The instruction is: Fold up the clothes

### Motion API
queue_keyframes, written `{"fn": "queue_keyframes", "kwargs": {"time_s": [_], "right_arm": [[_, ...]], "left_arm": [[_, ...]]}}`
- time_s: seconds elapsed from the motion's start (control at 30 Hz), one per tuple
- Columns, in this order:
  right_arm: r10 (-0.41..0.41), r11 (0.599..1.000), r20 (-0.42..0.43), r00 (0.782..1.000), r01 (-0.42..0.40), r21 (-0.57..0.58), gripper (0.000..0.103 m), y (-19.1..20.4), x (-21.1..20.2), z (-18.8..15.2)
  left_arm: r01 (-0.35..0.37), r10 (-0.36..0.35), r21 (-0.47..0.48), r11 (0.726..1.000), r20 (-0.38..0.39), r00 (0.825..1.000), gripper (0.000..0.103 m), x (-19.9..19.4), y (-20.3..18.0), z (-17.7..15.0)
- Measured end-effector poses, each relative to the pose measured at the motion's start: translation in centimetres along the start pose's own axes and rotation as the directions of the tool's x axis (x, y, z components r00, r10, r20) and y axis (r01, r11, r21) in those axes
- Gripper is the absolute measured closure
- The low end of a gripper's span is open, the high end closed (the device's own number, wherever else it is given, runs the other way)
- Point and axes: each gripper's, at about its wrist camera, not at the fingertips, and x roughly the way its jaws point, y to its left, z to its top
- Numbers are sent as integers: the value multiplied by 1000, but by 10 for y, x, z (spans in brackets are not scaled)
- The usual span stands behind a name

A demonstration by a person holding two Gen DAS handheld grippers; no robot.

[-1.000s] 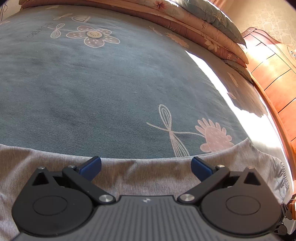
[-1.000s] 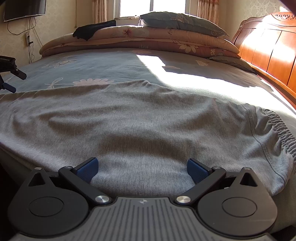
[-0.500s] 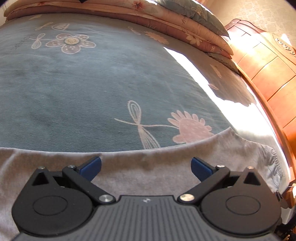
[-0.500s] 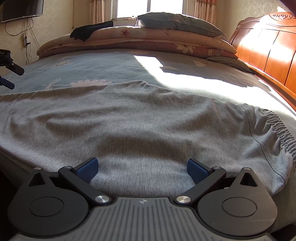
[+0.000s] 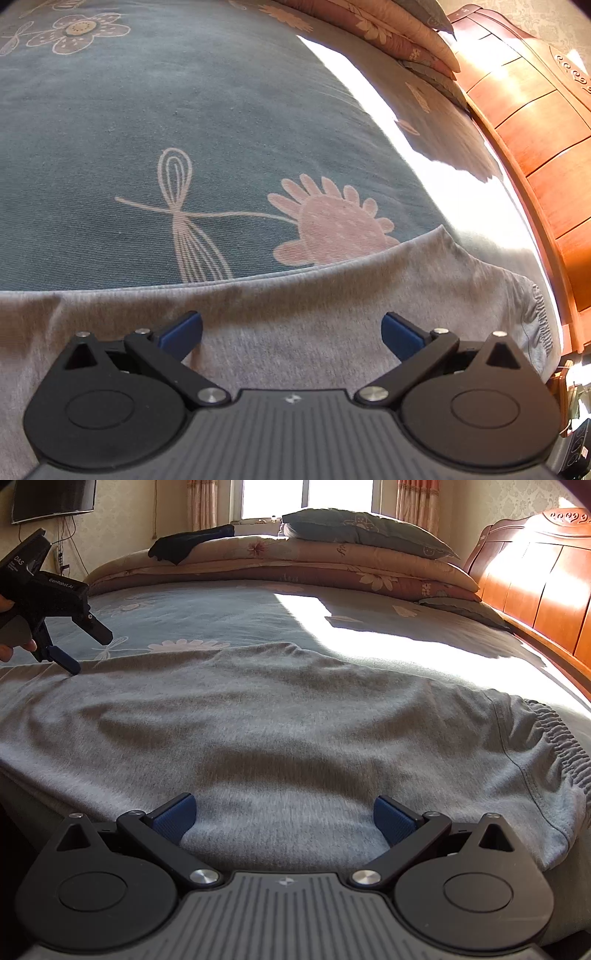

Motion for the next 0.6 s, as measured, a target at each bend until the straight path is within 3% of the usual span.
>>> {"fn": "queue_keyframes", "kwargs": {"time_s": [0.07,0.2,0.4,0.6], "right_arm": [[1,1000,0,1000,-1,-2,0,0,0,0],[0,1000,-7,1000,0,15,0,-2,-5,6],[76,989,25,997,-78,122,0,-10,-7,32],[37,997,-41,998,-34,66,0,7,7,27]], "left_arm": [[-30,28,60,998,24,999,1,-20,-6,-11],[43,-49,128,991,46,998,1,-51,-21,-48],[-18,12,195,981,35,999,1,-40,-30,-90],[-83,78,260,962,28,997,1,-28,-39,-130]]}}
